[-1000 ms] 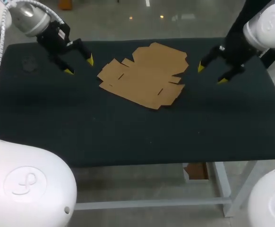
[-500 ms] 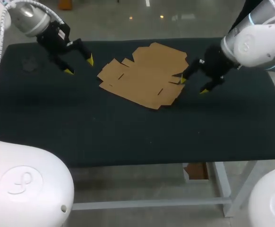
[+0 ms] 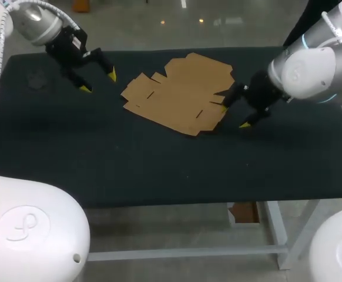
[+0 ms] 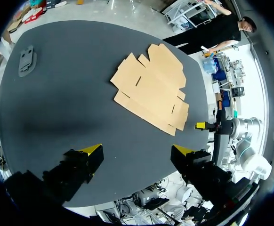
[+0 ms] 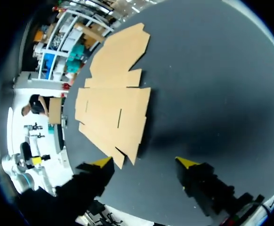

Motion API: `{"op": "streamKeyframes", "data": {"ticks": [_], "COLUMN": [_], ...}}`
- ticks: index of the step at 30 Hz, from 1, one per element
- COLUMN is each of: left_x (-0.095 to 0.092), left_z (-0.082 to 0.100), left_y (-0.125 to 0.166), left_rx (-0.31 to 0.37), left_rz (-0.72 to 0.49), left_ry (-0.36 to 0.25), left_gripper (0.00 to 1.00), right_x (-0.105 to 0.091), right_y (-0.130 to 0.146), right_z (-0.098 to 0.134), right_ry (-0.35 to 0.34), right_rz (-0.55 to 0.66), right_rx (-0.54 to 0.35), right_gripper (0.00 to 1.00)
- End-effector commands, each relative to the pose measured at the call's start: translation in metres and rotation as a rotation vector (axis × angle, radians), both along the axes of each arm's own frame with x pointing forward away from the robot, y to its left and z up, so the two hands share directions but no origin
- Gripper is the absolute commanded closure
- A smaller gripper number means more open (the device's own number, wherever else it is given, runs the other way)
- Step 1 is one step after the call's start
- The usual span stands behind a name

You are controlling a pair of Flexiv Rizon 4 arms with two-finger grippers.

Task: Assemble the packaging by folding the flat box into shape, placing the metal phone stand inside, and closing the box properly

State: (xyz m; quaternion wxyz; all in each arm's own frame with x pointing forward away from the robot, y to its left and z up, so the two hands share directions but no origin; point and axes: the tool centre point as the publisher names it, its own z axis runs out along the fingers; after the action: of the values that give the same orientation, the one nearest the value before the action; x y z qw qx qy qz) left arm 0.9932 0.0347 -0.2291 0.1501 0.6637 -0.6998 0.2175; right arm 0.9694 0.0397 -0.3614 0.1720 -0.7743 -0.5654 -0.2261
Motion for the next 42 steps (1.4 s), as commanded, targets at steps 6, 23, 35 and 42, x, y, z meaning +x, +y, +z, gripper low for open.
{"op": "streamKeyframes", "data": {"ticks": [6, 23, 35, 42], "left_x": [0.0, 0.0, 0.0, 0.0], "left_z": [0.002, 0.002, 0.002, 0.002], "left_y": [0.0, 0.0, 0.0, 0.0], "left_rx": [0.006, 0.006, 0.006, 0.006], "left_rz": [0.001, 0.001, 0.001, 0.001], "left_ry": [0.003, 0.003, 0.003, 0.003], "left_gripper": [0.0, 0.0, 0.0, 0.0], "right_x": [0.003, 0.036, 0.052, 0.045], "right_y": [0.01, 0.028, 0.04, 0.039], "right_z": [-0.025, -0.05, -0.057, -0.051], "right_ry": [-0.018, -0.028, -0.033, -0.056], "right_rz": [-0.083, -0.112, -0.126, -0.108], "right_rx": [0.002, 0.014, -0.001, 0.028], "right_gripper": [0.28, 0.51, 0.91, 1.0]}}
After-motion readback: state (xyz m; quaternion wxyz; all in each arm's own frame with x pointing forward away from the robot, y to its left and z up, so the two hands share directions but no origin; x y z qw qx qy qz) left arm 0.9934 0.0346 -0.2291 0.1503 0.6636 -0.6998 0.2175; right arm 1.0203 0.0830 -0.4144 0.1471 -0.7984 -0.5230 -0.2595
